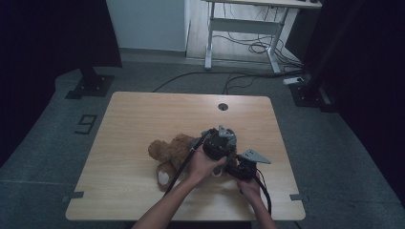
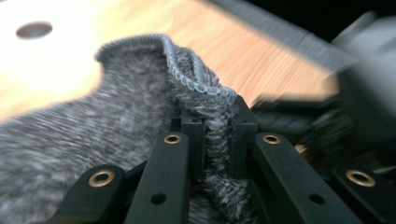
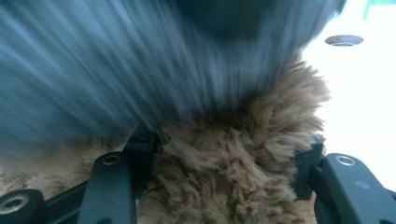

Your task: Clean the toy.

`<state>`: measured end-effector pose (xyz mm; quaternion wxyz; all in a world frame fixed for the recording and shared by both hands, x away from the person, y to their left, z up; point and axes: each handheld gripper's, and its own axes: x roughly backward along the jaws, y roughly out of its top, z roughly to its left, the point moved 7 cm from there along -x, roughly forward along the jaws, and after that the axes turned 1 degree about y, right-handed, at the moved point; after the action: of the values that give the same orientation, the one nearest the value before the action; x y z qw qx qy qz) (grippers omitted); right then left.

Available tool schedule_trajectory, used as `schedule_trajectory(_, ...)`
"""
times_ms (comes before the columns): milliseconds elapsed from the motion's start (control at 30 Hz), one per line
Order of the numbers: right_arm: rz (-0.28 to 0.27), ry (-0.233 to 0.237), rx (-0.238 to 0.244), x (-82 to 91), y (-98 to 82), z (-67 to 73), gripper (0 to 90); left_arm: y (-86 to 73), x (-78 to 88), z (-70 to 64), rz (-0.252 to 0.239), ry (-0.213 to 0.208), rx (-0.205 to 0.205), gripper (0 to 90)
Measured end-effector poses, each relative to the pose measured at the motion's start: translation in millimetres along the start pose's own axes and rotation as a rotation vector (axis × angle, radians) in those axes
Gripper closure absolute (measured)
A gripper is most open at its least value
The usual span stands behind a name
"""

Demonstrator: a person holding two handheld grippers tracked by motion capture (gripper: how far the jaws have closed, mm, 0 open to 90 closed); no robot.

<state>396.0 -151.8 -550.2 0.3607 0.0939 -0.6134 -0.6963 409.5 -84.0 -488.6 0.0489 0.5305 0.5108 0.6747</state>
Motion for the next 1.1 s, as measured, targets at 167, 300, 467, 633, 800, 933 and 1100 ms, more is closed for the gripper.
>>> schedule_trajectory(167,0.002,-0.007,0.002,-1.1,-0.1,-0.3,43.4,-11.9,12.4,16.5,-0.024,0.041,0.009,80.6)
schedule_trajectory(300,0.004,-0.004,0.002,-0.7,0.2,-0.9,43.4,-28.5,32.5,43.6,-0.019,0.094,0.036,80.7)
schedule_trajectory(467,-0.001,-0.01,0.017,-0.8,0.7,0.0,44.1,-36.4,71.0,69.0,-0.097,0.142,0.069,80.7)
schedule_trajectory(633,-0.005,-0.009,0.002,-1.2,1.2,-2.2,44.5,-54.6,87.9,91.5,-0.06,0.191,0.075,80.5)
schedule_trajectory(800,-0.009,-0.017,0.006,-1.7,1.9,-2.6,44.7,-52.7,98.9,105.2,-0.121,0.175,0.144,80.0)
schedule_trajectory(933,-0.014,-0.02,0.013,-2.4,2.5,-2.9,45.1,-45.3,91.6,113.0,-0.115,0.131,0.204,80.0)
schedule_trajectory(1100,-0.001,-0.004,0.038,1.4,1.9,-0.6,43.8,-55.8,70.3,108.2,-0.045,0.066,0.224,80.1)
